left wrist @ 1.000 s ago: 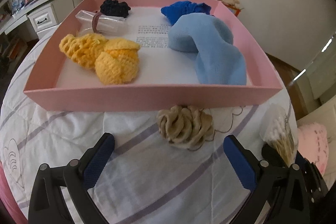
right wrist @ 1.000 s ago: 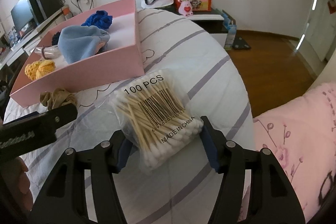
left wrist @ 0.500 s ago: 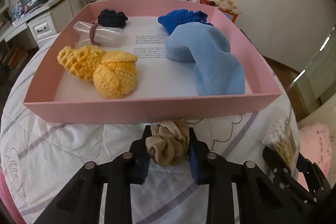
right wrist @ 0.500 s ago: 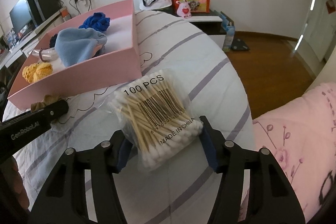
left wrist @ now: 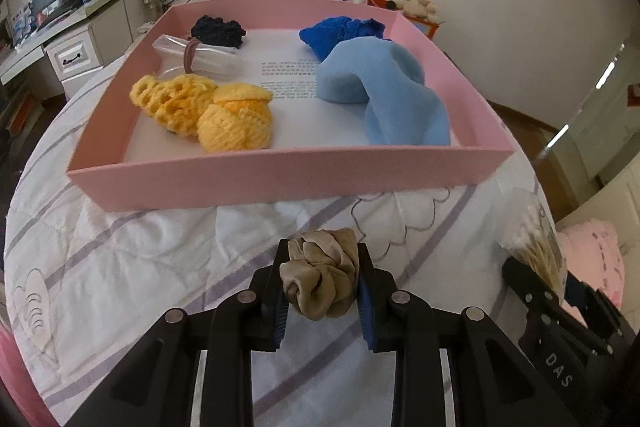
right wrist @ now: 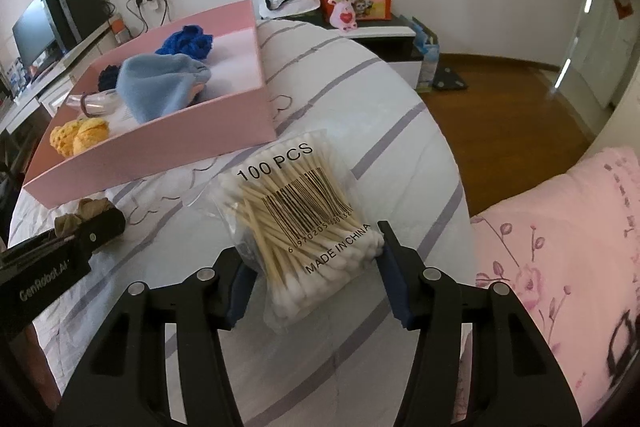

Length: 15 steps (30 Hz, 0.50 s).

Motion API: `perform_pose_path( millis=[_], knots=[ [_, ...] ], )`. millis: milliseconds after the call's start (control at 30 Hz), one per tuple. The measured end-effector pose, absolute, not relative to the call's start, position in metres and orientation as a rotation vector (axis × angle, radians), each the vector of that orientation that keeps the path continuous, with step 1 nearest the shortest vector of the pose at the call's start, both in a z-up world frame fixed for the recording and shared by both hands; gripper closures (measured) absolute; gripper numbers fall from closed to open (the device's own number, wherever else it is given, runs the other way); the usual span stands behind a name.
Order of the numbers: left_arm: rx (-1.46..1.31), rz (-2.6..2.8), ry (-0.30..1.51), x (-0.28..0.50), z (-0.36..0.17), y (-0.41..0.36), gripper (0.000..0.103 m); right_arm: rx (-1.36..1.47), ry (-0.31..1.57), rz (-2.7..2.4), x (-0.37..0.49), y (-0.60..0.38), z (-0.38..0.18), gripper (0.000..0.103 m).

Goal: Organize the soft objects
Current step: 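Grasp the beige scrunchie with the left gripper while the right lifts the swab bag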

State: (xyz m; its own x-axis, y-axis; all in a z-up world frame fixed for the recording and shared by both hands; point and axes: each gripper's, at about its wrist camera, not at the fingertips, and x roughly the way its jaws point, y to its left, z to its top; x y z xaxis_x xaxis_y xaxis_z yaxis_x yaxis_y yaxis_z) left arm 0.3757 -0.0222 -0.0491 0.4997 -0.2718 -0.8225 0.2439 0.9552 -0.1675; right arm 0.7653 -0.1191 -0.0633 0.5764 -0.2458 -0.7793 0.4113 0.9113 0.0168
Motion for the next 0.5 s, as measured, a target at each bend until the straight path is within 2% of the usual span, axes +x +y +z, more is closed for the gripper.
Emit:
perform_pose_path(
  millis=[500],
  knots=[
    [-0.044,-0.269,0.851,0.312,0.004,0.038,0.078,0.055,0.798,-0.343,0.758,-0.043,-0.019,0.051]
  ],
)
